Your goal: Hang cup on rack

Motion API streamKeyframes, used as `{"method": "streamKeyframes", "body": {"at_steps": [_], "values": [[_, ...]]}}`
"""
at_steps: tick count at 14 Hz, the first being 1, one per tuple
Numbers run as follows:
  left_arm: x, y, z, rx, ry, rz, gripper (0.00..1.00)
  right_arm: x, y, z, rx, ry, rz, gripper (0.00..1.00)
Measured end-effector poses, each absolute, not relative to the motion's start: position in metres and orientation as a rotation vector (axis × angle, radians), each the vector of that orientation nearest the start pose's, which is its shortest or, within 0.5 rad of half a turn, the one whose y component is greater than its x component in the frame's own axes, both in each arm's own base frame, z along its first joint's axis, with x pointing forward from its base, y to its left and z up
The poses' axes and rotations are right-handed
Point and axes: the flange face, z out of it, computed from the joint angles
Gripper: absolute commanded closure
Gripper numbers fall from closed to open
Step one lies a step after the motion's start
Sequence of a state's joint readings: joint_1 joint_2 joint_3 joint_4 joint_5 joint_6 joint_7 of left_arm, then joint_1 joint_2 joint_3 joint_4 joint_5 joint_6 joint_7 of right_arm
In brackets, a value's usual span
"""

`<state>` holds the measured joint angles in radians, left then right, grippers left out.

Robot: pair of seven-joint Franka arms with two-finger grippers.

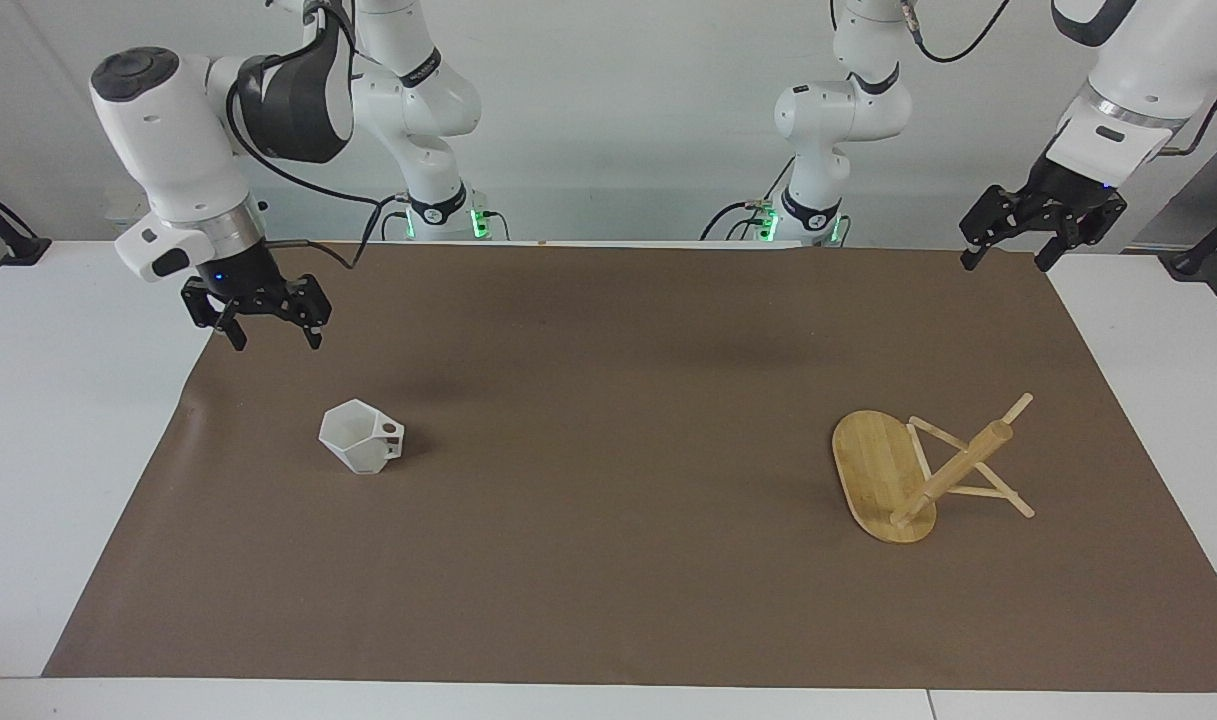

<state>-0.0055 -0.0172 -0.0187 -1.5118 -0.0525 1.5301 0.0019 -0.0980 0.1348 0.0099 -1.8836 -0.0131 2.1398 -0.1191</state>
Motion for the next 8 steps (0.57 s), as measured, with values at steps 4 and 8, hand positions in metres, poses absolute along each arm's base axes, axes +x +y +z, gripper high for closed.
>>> {"method": "streamKeyframes", "body": {"at_steps": [4,8], "values": [[0.545,-0.019,0.658,-3.193,0.047,-0.056,0.0,0.61,-0.054,0.417,-3.157,-0.06,-0.203,0.0],[0.545,-0.019,0.658,-3.193,0.047,-0.056,0.0,0.614,-0.054,0.39,-3.156,-0.062,-0.229,0.0]]}}
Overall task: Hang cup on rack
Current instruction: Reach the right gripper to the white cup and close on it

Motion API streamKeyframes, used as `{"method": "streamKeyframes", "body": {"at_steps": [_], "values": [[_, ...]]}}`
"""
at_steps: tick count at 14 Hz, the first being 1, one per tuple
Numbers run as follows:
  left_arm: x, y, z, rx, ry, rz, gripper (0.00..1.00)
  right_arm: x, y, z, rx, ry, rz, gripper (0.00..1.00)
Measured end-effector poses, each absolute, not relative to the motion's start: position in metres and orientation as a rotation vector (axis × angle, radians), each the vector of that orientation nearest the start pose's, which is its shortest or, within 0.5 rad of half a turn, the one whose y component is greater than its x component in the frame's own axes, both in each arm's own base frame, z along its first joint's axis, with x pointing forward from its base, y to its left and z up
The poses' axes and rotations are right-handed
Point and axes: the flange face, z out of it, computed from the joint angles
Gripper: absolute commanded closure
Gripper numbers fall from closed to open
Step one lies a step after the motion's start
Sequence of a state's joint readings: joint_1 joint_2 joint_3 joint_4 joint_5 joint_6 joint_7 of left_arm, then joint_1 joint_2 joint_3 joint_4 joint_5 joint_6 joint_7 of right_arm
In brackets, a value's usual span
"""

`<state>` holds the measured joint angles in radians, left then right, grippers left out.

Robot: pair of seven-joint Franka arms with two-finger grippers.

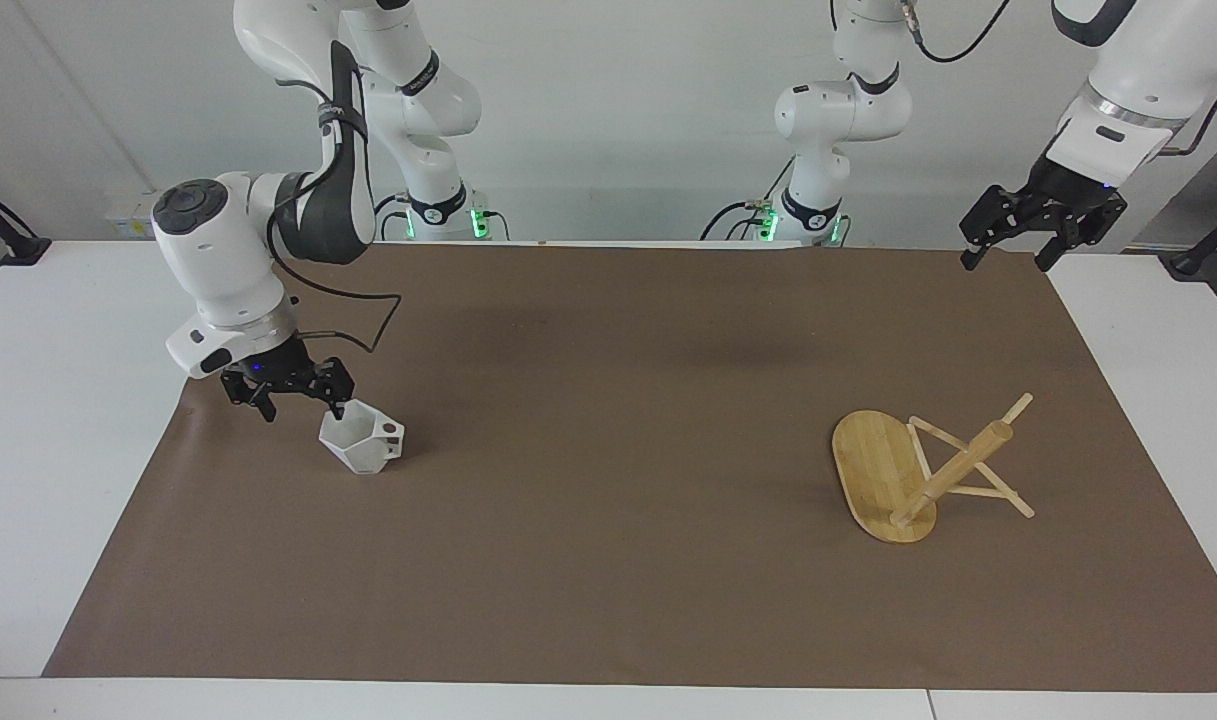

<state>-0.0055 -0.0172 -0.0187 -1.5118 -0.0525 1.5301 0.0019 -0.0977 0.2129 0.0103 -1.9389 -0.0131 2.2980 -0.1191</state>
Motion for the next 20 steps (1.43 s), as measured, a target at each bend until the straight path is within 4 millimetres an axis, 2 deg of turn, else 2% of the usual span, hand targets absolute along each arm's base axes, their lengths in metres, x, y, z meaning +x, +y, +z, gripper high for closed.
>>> {"method": "streamKeyframes", "body": {"at_steps": [4,5,10,15,16,20], "values": [[0.545,-0.019,0.658,-3.193,0.047,-0.056,0.0,0.612,-0.054,0.373,-3.155,-0.063,-0.229,0.0],[0.545,-0.019,0.658,-3.193,0.047,-0.056,0.0,0.612,-0.054,0.369,-3.155,-0.063,-0.221,0.03],[0.545,-0.019,0.658,-3.193,0.047,-0.056,0.0,0.612,-0.054,0.365,-3.155,-0.063,-0.211,0.55],[0.545,-0.019,0.658,-3.193,0.047,-0.056,0.0,0.612,-0.054,0.364,-3.155,-0.063,-0.209,0.96],[0.545,-0.019,0.658,-3.193,0.047,-0.056,0.0,0.612,-0.054,0.364,-3.155,-0.063,-0.209,1.0],[0.545,-0.019,0.658,-3.193,0.047,-0.056,0.0,0.612,-0.052,0.368,-3.15,-0.063,-0.22,1.0]]}}
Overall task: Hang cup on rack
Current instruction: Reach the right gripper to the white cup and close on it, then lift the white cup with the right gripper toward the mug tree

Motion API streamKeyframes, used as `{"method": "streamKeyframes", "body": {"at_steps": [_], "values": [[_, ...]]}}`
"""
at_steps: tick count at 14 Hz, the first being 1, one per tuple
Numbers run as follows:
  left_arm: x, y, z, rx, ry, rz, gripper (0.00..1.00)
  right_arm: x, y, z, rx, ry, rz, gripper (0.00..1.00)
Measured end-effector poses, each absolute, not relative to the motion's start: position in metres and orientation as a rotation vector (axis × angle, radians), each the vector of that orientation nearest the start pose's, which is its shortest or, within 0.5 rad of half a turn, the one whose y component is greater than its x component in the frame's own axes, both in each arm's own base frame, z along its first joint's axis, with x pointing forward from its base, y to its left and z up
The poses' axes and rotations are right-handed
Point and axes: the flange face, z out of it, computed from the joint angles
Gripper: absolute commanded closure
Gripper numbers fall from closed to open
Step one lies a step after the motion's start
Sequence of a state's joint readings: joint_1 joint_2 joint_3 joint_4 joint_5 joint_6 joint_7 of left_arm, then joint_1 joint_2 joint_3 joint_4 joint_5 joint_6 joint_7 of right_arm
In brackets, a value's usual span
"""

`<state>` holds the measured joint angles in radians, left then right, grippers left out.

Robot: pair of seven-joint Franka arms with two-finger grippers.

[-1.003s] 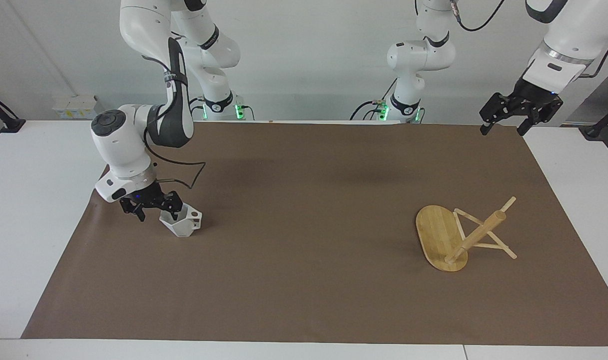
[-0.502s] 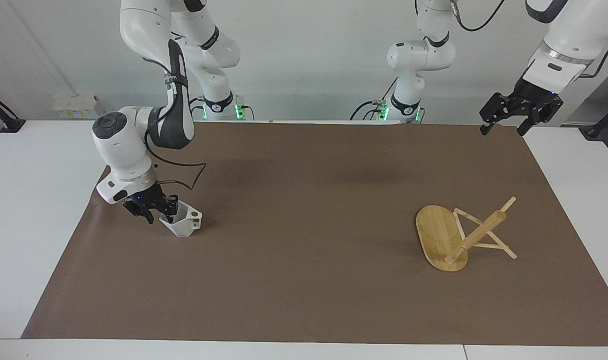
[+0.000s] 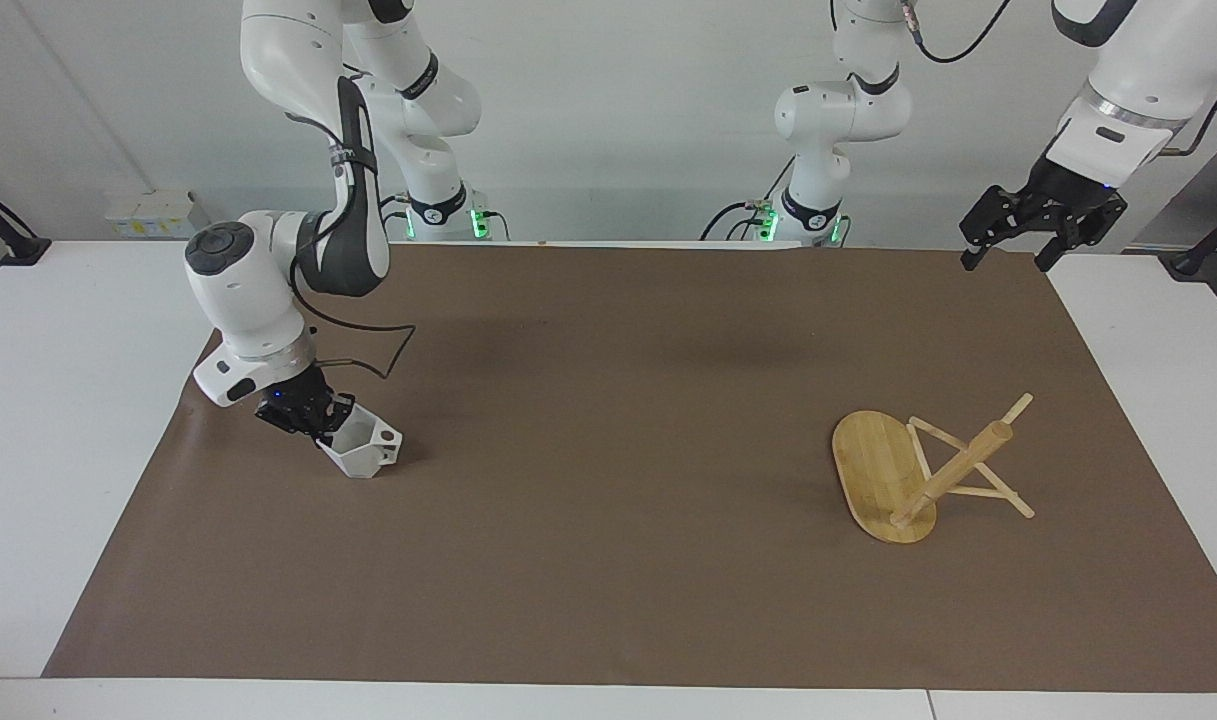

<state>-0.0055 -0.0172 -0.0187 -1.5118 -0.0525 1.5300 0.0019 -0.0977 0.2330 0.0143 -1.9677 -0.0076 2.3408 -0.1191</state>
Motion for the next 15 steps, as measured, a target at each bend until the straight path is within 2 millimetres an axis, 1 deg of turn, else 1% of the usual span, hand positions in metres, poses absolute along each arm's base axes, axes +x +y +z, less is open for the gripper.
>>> {"method": "streamKeyframes", "body": {"at_steps": [5,8,9,12,13,15], "values": [[0.545,-0.019,0.658,-3.193,0.047,-0.056,0.0,0.611,-0.052,0.368,-3.15,-0.061,-0.19,1.0],[0.545,-0.019,0.658,-3.193,0.047,-0.056,0.0,0.609,-0.052,0.371,-3.149,-0.06,-0.101,1.0],[0.545,-0.019,0.658,-3.193,0.047,-0.056,0.0,0.609,-0.052,0.374,-3.148,-0.06,-0.07,1.0],[0.545,-0.019,0.658,-3.193,0.047,-0.056,0.0,0.615,-0.053,0.399,-3.146,-0.058,-0.017,1.0],[0.545,-0.019,0.658,-3.193,0.047,-0.056,0.0,0.617,-0.053,0.41,-3.144,-0.058,0.003,1.0],[0.545,-0.019,0.658,-3.193,0.047,-0.056,0.0,0.62,-0.051,0.438,-3.102,-0.03,0.044,1.0]]}}
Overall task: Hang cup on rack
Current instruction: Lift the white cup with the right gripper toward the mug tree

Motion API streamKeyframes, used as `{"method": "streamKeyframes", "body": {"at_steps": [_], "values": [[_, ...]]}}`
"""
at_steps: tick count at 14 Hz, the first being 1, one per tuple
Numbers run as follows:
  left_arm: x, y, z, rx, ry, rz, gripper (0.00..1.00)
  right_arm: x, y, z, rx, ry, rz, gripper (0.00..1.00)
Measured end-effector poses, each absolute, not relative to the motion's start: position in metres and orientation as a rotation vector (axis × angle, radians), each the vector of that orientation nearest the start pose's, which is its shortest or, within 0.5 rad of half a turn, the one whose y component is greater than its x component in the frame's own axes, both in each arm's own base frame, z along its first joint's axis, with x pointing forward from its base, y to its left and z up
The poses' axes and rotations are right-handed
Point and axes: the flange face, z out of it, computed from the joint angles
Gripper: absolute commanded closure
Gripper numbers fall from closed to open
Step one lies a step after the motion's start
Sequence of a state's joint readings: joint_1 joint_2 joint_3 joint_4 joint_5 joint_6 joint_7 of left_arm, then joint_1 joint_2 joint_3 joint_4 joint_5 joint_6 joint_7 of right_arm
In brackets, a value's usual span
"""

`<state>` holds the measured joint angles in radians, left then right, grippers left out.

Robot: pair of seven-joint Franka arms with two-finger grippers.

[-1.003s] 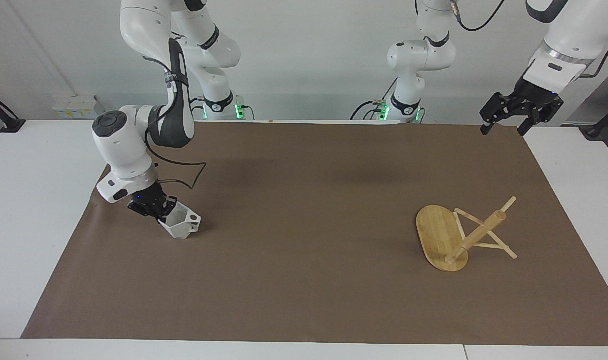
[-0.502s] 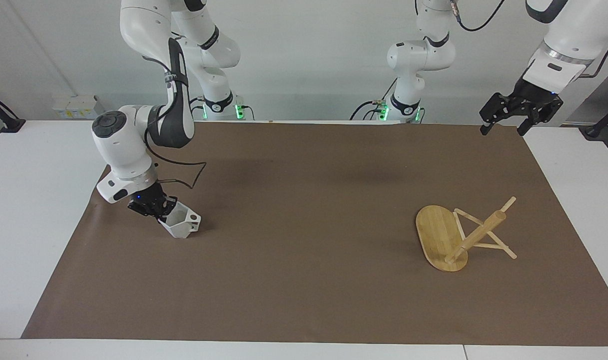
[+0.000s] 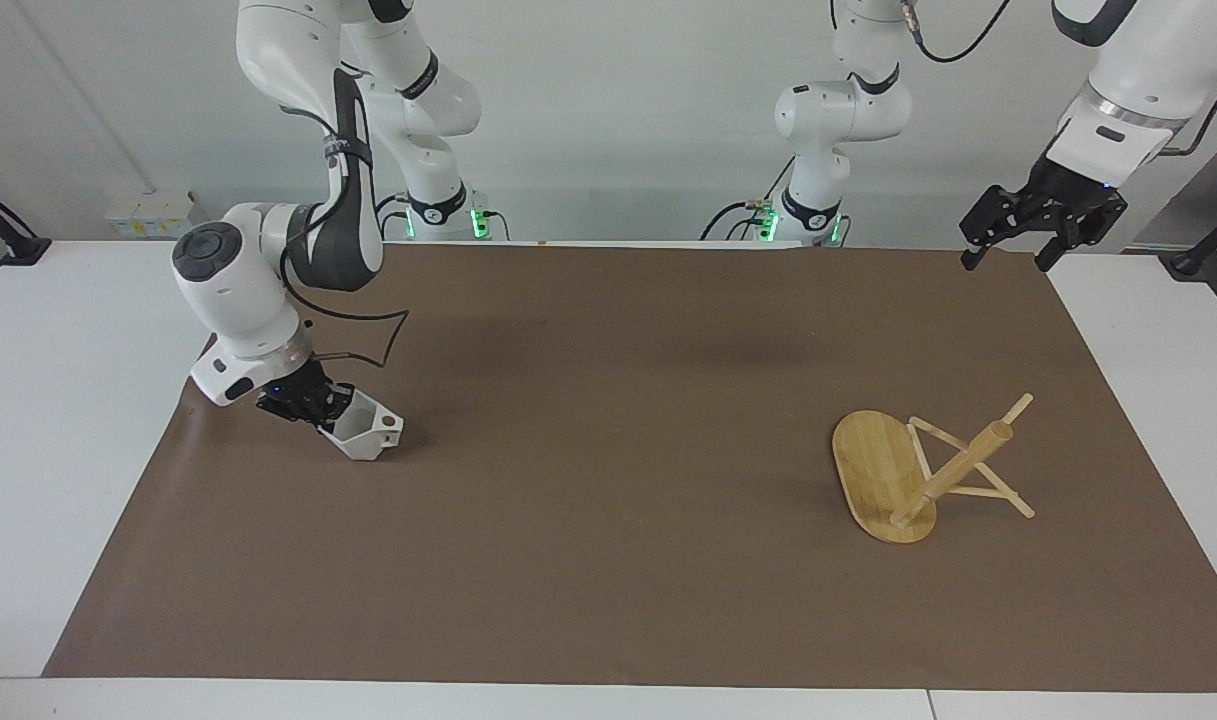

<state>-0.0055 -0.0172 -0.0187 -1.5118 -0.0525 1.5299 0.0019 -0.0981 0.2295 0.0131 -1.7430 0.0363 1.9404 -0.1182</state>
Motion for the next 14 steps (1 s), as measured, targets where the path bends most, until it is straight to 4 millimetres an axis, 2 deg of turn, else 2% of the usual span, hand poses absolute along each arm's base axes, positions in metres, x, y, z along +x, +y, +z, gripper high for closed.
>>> {"method": "streamKeyframes", "body": {"at_steps": [3,5,7,10,14], "values": [[0.545,-0.019,0.658,-3.193,0.047,-0.056,0.0,0.622,-0.04,0.495,-3.044,-0.03,0.037,1.0],[0.545,-0.019,0.658,-3.193,0.047,-0.055,0.0,0.618,-0.026,0.534,-3.037,-0.073,-0.001,1.0],[0.545,-0.019,0.658,-3.193,0.047,-0.055,0.0,0.61,-0.006,0.564,-3.026,-0.126,-0.034,1.0],[0.545,-0.019,0.658,-3.193,0.047,-0.055,0.0,0.6,0.026,0.592,-2.886,-0.15,-0.096,1.0],[0.545,-0.019,0.658,-3.193,0.047,-0.055,0.0,0.6,0.06,0.61,-2.708,-0.153,-0.168,1.0]]}}
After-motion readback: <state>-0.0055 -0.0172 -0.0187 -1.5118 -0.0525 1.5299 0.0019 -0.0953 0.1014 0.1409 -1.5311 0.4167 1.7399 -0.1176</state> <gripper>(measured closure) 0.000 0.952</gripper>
